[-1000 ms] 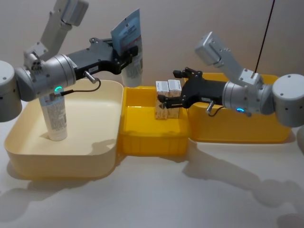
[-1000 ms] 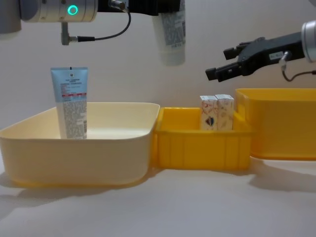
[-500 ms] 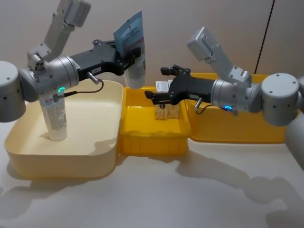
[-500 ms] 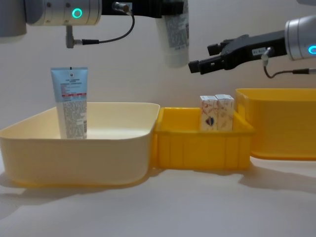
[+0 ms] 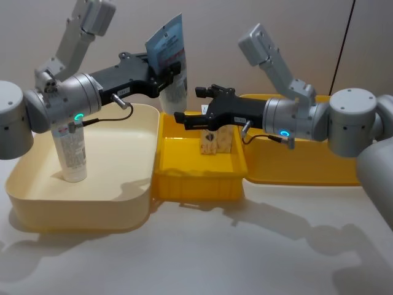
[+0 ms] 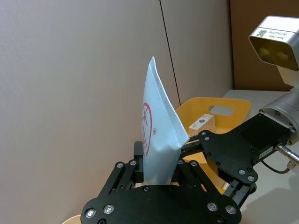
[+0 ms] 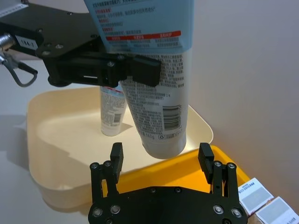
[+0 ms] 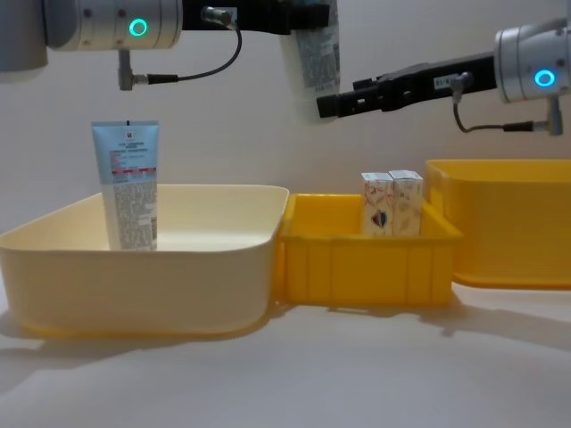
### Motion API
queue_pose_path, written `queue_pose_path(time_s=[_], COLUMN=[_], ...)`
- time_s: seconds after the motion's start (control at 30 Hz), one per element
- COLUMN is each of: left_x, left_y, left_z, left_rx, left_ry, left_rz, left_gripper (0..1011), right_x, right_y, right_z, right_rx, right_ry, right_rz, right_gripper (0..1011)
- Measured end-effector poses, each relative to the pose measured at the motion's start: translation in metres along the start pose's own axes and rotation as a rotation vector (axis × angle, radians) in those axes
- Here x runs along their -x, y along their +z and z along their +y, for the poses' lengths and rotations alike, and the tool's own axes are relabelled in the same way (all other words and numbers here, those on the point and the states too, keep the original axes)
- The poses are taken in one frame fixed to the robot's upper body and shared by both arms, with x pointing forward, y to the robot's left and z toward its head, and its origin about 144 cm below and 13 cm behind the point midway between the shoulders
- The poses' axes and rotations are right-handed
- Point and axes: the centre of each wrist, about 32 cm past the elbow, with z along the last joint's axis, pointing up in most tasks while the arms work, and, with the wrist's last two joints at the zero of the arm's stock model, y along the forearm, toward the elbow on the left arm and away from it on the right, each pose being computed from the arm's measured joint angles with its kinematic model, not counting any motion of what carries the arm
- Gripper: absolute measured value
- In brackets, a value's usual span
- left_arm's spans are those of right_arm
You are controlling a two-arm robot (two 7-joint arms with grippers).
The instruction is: Bimanual collaborative sorting of washing and personal care products
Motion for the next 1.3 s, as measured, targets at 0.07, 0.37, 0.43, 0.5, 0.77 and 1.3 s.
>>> queue_pose_path(time_s=[0.07, 0.37, 0.43, 0.5, 0.77, 1.3], left_x=[0.000, -0.001, -0.001, -0.002, -0.003, -0.002], left_y=[-0.001, -0.002, -0.003, -0.003, -0.003, -0.004], left_z=[0.000, 0.001, 0.001, 0.002, 0.003, 0.005], left_rx=[0.001, 0.001, 0.001, 0.001, 0.000, -0.002], left_ry=[0.001, 0.001, 0.001, 0.000, -0.002, -0.004], left_rz=[0.001, 0.004, 0.005, 0.005, 0.006, 0.009], left_gripper=[290, 290, 290, 290, 290, 290], right_x=[0.001, 0.006, 0.007, 0.009, 0.014, 0.022], right_y=[0.000, 0.002, 0.003, 0.004, 0.007, 0.011], right_z=[0.002, 0.011, 0.013, 0.016, 0.024, 0.037], right_rx=[-0.007, -0.035, -0.041, -0.044, -0.037, 0.000], right_ry=[0.001, -0.008, -0.010, -0.012, -0.023, -0.062], right_rz=[0.015, 0.045, 0.046, 0.043, 0.006, -0.078], right_gripper=[1001, 1001, 1001, 1001, 1001, 964])
